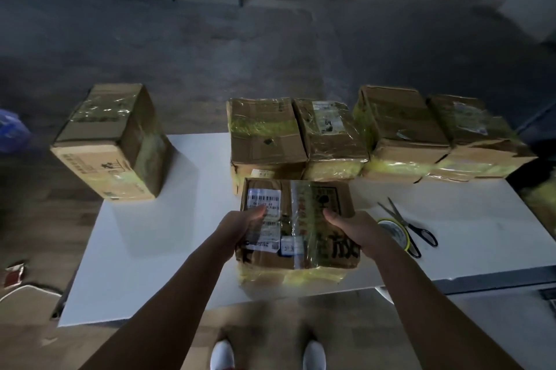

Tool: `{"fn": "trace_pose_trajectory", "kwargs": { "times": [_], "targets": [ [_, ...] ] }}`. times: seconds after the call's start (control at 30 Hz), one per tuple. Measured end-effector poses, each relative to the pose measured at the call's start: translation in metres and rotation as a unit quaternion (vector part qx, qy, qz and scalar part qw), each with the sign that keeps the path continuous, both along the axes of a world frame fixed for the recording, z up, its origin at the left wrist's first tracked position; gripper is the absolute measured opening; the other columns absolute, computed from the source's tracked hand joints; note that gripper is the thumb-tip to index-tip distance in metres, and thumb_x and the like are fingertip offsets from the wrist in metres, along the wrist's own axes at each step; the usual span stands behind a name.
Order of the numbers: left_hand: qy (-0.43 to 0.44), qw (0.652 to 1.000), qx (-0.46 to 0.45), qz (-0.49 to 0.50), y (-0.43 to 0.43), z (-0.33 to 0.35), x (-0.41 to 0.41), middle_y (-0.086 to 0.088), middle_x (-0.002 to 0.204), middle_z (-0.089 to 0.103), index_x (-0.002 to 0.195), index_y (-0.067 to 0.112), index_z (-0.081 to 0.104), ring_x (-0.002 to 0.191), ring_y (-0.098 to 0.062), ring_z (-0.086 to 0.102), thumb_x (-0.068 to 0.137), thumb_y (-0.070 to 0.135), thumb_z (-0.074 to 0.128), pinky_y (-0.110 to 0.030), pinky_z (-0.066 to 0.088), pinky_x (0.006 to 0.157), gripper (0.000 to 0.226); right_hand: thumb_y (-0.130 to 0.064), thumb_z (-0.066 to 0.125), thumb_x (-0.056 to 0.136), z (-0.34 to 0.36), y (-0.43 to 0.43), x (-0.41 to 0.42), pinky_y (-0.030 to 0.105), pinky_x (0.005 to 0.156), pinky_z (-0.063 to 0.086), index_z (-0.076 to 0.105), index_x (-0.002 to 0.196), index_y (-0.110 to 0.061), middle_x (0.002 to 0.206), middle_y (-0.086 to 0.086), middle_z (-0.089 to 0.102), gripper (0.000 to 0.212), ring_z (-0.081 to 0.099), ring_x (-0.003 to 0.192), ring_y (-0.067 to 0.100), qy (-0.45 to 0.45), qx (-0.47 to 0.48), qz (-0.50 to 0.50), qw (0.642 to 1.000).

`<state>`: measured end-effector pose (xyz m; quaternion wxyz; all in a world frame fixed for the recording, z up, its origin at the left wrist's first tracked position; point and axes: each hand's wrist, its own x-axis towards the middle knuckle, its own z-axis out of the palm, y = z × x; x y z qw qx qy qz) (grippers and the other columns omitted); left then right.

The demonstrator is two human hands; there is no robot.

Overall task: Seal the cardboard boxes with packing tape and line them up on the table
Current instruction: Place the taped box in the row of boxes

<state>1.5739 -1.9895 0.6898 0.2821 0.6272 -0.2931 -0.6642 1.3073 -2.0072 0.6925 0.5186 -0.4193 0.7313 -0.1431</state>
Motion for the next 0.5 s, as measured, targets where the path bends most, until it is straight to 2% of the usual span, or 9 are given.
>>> {"fn": "trace_pose_trajectory", "kwargs": {
  "times": [0.07, 0.1, 0.17, 0.2, 0.23, 0.3, 0.33, 0.43, 0.5],
  "targets": [
    [-0.062, 0.998, 0.001, 0.020, 0.003, 0.004, 0.001, -0.010, 0.074, 0.070, 0.097, -0.002, 0.065, 0.061, -0.022, 0.067, 0.088, 0.033, 0.066, -0.032, 0.054, 0.061, 0.036, -0.074, 0.073, 0.055, 0.011, 0.000, 0.008, 0.048, 0.090, 0.053, 0.061, 0.115, -0.004, 0.108, 0.017, 0.068, 0.092, 0.066, 0.093, 0.028, 0.040, 0.000, 0.050, 0.998],
    [-0.118, 0.993, -0.012, 0.027, 0.004, 0.004, 0.002, -0.008, 0.075, 0.069, 0.096, -0.001, 0.065, 0.060, -0.019, 0.066, 0.085, 0.037, 0.066, -0.032, 0.056, 0.061, 0.039, -0.067, 0.075, 0.062, 0.015, -0.001, 0.011, 0.046, 0.092, 0.052, 0.052, 0.128, -0.006, 0.117, 0.016, 0.064, 0.093, 0.064, 0.101, 0.028, 0.047, -0.007, 0.070, 0.996],
    [-0.259, 0.964, -0.054, 0.002, 0.004, 0.005, 0.000, -0.009, 0.093, 0.071, 0.107, 0.002, 0.062, 0.075, -0.021, 0.069, 0.072, 0.056, 0.062, -0.037, 0.059, 0.072, 0.064, -0.050, 0.079, 0.071, 0.024, -0.008, 0.021, 0.041, 0.098, 0.046, 0.016, 0.150, -0.015, 0.139, 0.014, 0.049, 0.107, 0.053, 0.120, 0.032, 0.066, -0.056, 0.119, 0.989],
    [-0.314, 0.947, -0.058, -0.020, 0.006, 0.008, -0.005, -0.010, 0.104, 0.069, 0.118, 0.004, 0.054, 0.085, -0.024, 0.068, 0.065, 0.066, 0.061, -0.038, 0.058, 0.076, 0.082, -0.044, 0.079, 0.074, 0.029, -0.013, 0.025, 0.041, 0.100, 0.042, 0.002, 0.153, -0.021, 0.148, 0.016, 0.037, 0.112, 0.046, 0.128, 0.034, 0.093, -0.088, 0.156, 0.979],
    [-0.347, 0.936, -0.054, -0.035, 0.010, 0.010, -0.011, -0.010, 0.112, 0.065, 0.127, 0.005, 0.044, 0.094, -0.027, 0.066, 0.060, 0.074, 0.063, -0.038, 0.057, 0.080, 0.098, -0.041, 0.078, 0.076, 0.034, -0.018, 0.029, 0.042, 0.102, 0.038, -0.004, 0.153, -0.026, 0.155, 0.016, 0.023, 0.114, 0.037, 0.135, 0.035, 0.129, -0.112, 0.200, 0.965],
    [-0.401, 0.914, -0.049, -0.037, 0.014, 0.011, -0.022, -0.008, 0.116, 0.060, 0.132, 0.010, 0.033, 0.099, -0.026, 0.063, 0.052, 0.082, 0.066, -0.040, 0.056, 0.082, 0.113, -0.043, 0.076, 0.077, 0.042, -0.026, 0.031, 0.046, 0.108, 0.032, -0.002, 0.153, -0.029, 0.160, 0.012, -0.006, 0.110, 0.020, 0.144, 0.035, 0.193, -0.125, 0.284, 0.931],
    [-0.426, 0.903, -0.049, -0.037, 0.015, 0.014, -0.027, -0.007, 0.116, 0.059, 0.131, 0.011, 0.033, 0.098, -0.025, 0.063, 0.052, 0.082, 0.068, -0.039, 0.056, 0.079, 0.112, -0.045, 0.075, 0.077, 0.042, -0.031, 0.029, 0.046, 0.109, 0.031, 0.001, 0.154, -0.029, 0.160, 0.010, -0.011, 0.108, 0.017, 0.145, 0.035, 0.209, -0.120, 0.319, 0.917],
    [-0.428, 0.902, -0.041, -0.028, 0.015, 0.021, -0.028, -0.001, 0.102, 0.059, 0.126, 0.012, 0.036, 0.082, -0.017, 0.062, 0.063, 0.068, 0.075, -0.029, 0.051, 0.062, 0.093, -0.054, 0.072, 0.077, 0.044, -0.039, 0.024, 0.042, 0.105, 0.038, 0.014, 0.153, -0.023, 0.157, 0.011, 0.010, 0.100, 0.032, 0.137, 0.033, 0.211, -0.092, 0.385, 0.894],
    [-0.414, 0.909, -0.037, -0.011, 0.018, 0.023, -0.022, 0.001, 0.096, 0.059, 0.121, 0.013, 0.040, 0.078, -0.015, 0.061, 0.068, 0.060, 0.076, -0.028, 0.051, 0.062, 0.080, -0.061, 0.072, 0.071, 0.046, -0.039, 0.027, 0.040, 0.099, 0.044, 0.026, 0.148, -0.022, 0.147, 0.012, 0.027, 0.097, 0.043, 0.128, 0.032, 0.219, -0.094, 0.400, 0.885]
  ]
}}
